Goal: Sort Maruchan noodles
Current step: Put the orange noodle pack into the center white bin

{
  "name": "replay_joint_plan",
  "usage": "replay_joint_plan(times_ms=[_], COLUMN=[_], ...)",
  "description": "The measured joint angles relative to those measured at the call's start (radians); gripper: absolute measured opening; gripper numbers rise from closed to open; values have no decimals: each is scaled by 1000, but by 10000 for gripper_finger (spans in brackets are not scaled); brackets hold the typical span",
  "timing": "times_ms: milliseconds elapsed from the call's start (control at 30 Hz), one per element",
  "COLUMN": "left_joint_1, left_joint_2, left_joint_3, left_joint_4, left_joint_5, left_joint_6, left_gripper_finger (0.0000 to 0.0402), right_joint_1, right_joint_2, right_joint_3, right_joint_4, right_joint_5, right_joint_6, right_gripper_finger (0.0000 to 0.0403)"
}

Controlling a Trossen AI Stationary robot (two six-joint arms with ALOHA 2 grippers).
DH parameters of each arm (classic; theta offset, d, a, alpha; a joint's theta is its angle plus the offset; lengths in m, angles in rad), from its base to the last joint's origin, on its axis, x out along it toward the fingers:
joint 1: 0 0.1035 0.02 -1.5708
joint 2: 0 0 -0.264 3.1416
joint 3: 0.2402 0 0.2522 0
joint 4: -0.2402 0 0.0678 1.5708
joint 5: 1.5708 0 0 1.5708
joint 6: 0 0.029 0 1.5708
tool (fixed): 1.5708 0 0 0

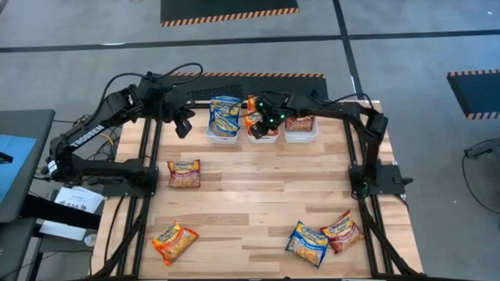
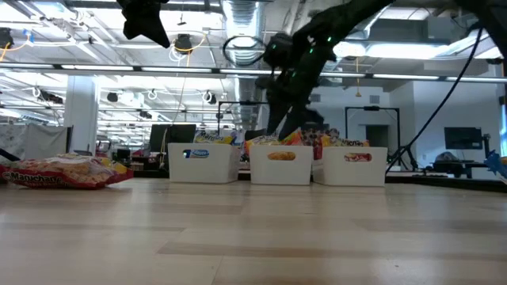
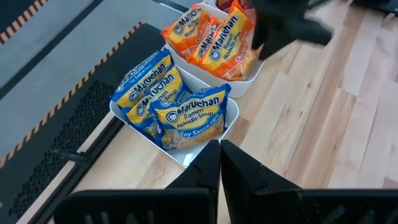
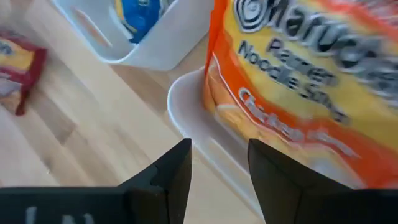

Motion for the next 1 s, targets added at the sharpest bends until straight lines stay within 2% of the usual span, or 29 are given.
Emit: replay_joint_plan(times_ms=[167, 333, 500, 700, 1000], left_joint_1=[2, 2, 2, 2, 2], left_joint_2=[0, 0, 0, 0, 0], left_joint_3=[0, 0, 0, 0, 0], left_joint_4=[-2, -6, -6, -6, -18], left_joint_5=[2, 11, 10, 11, 11], left_joint_6=[1, 2, 13, 13, 13], left_gripper_finger=[0, 0, 0, 0, 0], right_joint_1=[0, -8, -37, -37, -26], right_joint_2=[38, 71, 109, 112, 99], right_joint_3=[-1, -2, -2, 0, -1], right_joint_4=[-9, -1, 1, 47, 16], right_joint_5=[2, 87, 69, 201, 116], right_joint_6=[29, 28, 42, 39, 36], right_gripper_finger=[173, 161, 149, 132, 124])
